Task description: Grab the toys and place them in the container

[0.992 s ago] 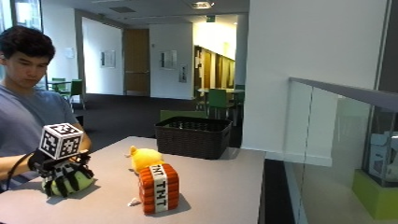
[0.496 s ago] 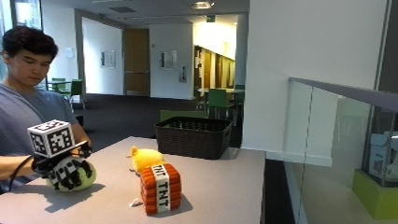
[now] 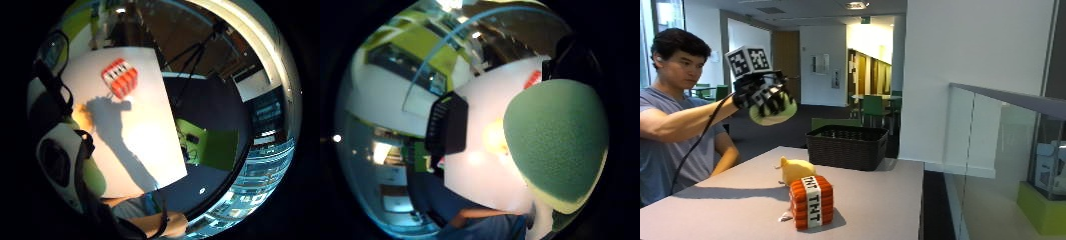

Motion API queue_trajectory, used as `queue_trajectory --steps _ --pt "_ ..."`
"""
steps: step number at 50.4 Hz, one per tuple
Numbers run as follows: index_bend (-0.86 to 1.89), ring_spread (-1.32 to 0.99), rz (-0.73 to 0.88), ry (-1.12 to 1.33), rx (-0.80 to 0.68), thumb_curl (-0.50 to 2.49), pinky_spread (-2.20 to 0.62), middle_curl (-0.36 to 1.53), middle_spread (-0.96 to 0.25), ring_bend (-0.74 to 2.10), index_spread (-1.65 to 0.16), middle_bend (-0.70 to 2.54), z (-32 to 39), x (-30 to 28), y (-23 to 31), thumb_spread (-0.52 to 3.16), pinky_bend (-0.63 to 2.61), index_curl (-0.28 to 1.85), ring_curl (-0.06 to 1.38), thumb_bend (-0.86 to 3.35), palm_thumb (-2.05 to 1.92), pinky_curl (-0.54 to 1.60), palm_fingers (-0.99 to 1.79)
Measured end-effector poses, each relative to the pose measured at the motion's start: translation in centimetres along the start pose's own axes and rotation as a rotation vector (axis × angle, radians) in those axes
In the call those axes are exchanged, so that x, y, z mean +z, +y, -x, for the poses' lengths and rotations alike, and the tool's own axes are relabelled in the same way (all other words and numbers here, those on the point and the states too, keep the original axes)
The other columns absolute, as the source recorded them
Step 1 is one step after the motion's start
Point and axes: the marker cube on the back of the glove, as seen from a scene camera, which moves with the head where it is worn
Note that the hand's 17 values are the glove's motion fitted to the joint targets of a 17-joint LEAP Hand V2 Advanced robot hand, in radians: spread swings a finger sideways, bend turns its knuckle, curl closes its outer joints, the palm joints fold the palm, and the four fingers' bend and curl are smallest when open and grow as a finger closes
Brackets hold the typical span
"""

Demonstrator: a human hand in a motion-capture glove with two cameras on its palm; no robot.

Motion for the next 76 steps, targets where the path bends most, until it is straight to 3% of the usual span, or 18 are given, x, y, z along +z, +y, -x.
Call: queue_trajectory --steps 5,17,23,28,33,36,46,47,48,51,56,60,64,68,76 --pt "0.32 -0.44 -0.04 -0.007 -0.053 0.76 -0.43 0.51 -0.45 1.08 -0.39 0.56 3.7 -1.7 -1.9 0.7 1.02 0.27 0.5 0.2 0.72 0.37 1.07" --pt "0.3 -0.45 -0.054 -0.032 -0.202 0.84 -0.44 0.56 -0.48 1.07 -0.4 0.53 23.2 -6.1 -4.5 0.65 1.0 0.31 0.51 0.18 0.72 0.39 1.07" --pt "0.28 -0.45 -0.033 -0.106 -0.394 0.87 -0.44 0.59 -0.49 1.07 -0.4 0.5 30.9 -5.7 -4.0 0.64 1.0 0.34 0.52 0.17 0.73 0.4 1.08" --pt "0.27 -0.45 -0.01 -0.075 -0.313 0.9 -0.44 0.61 -0.5 1.07 -0.4 0.49 35.9 -3.8 -4.4 0.63 0.99 0.36 0.52 0.16 0.73 0.4 1.08" --pt "0.24 -0.45 0.012 -0.132 -0.477 0.93 -0.44 0.63 -0.5 1.07 -0.4 0.47 40.6 -2.0 -2.9 0.63 0.99 0.38 0.52 0.15 0.72 0.4 1.07" --pt "0.19 -0.45 0.018 -0.101 -0.503 0.94 -0.44 0.65 -0.51 1.07 -0.41 0.47 41.8 -0.8 -2.6 0.63 0.99 0.38 0.53 0.14 0.71 0.41 1.06" --pt "0.1 -0.45 0.147 -0.074 -0.493 0.97 -0.45 0.69 -0.53 1.08 -0.42 0.45 38.0 3.4 -5.0 0.65 1.04 0.35 0.54 0.1 0.68 0.42 0.97" --pt "0.03 -0.45 0.167 -0.081 -0.477 0.96 -0.45 0.68 -0.52 1.08 -0.42 0.42 38.4 3.5 -4.7 0.68 1.06 0.32 0.53 0.08 0.65 0.43 0.86" --pt "-0.19 -0.41 0.183 -0.089 -0.457 0.9 -0.42 0.66 -0.44 1.12 -0.39 0.32 38.9 3.5 -4.5 0.83 1.16 0.25 0.54 0.0 0.48 0.46 0.57" --pt "-0.06 -0.3 0.203 -0.11 -0.438 0.76 -0.33 0.64 -0.29 1.02 -0.36 0.18 41.2 2.6 -3.1 0.9 1.36 0.26 0.57 -0.17 0.17 0.55 0.08" --pt "0.03 -0.19 0.184 -0.089 -0.417 0.65 -0.23 0.59 -0.17 0.91 -0.34 0.18 40.6 0.9 -2.6 0.96 1.49 0.19 0.48 -0.1 0.0 0.52 -0.01" --pt "0.07 -0.13 0.16 -0.033 -0.471 0.59 -0.16 0.57 -0.11 0.85 -0.34 0.19 35.1 -0.2 -3.0 0.99 1.53 0.17 0.42 -0.07 -0.04 0.5 -0.05" --pt "0.1 -0.08 0.143 0.076 -0.39 0.54 -0.09 0.55 -0.07 0.8 -0.33 0.19 28.9 0.2 -3.6 1.01 1.51 0.17 0.4 -0.06 -0.05 0.48 -0.09" --pt "0.09 -0.04 0.183 0.03 -0.434 0.5 -0.05 0.54 -0.04 0.77 -0.33 0.2 24.3 1.1 -2.6 1.02 1.51 0.17 0.37 -0.06 -0.05 0.47 -0.12" --pt "0.08 0.0 0.218 0.131 -0.267 0.43 0.0 0.51 -0.01 0.71 -0.31 0.18 16.5 5.1 -2.0 1.02 1.51 0.16 0.35 -0.05 -0.04 0.44 -0.15"
